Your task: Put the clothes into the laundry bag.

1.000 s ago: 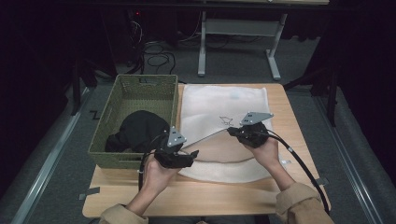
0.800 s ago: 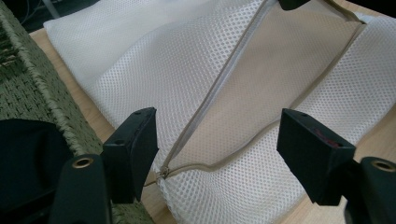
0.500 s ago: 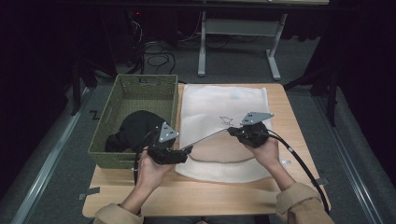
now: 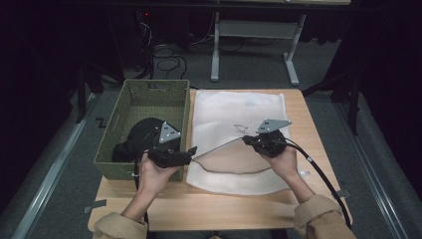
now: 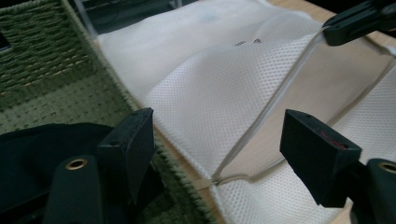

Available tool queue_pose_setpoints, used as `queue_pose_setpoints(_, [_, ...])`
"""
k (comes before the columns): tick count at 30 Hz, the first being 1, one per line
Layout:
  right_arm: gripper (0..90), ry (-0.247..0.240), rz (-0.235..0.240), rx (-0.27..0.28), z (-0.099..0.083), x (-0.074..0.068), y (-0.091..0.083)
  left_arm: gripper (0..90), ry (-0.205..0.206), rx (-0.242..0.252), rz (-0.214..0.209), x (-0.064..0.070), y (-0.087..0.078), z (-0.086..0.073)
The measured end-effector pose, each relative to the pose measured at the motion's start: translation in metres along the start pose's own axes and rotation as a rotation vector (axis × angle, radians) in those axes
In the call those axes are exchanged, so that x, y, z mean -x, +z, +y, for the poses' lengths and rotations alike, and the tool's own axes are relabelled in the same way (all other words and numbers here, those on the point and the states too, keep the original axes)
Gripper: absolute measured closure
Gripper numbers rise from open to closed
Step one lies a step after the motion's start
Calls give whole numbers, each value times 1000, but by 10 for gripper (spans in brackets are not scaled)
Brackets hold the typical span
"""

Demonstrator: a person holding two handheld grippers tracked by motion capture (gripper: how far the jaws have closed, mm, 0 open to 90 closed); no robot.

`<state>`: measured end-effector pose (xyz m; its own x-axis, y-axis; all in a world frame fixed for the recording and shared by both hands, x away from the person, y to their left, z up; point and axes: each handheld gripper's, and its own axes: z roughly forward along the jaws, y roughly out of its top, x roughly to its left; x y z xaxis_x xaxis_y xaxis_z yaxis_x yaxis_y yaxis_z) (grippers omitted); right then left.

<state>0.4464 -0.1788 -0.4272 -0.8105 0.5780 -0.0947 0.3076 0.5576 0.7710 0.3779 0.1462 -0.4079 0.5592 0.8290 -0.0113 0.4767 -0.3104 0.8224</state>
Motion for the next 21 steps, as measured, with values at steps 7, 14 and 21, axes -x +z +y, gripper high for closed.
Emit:
queue_pose_setpoints(7, [887,7,-1,-3,0,1,-1,255,-31,3,32,-16,-6,4])
queue_pose_setpoints(14, [888,6,0,-1,0,2,-1,219,-85,-2,41,-34,-6,7])
queue_pose_setpoints(21, [887,6,-3,-8,0,2,-1,180,-117,-13,57,-48,-3,12])
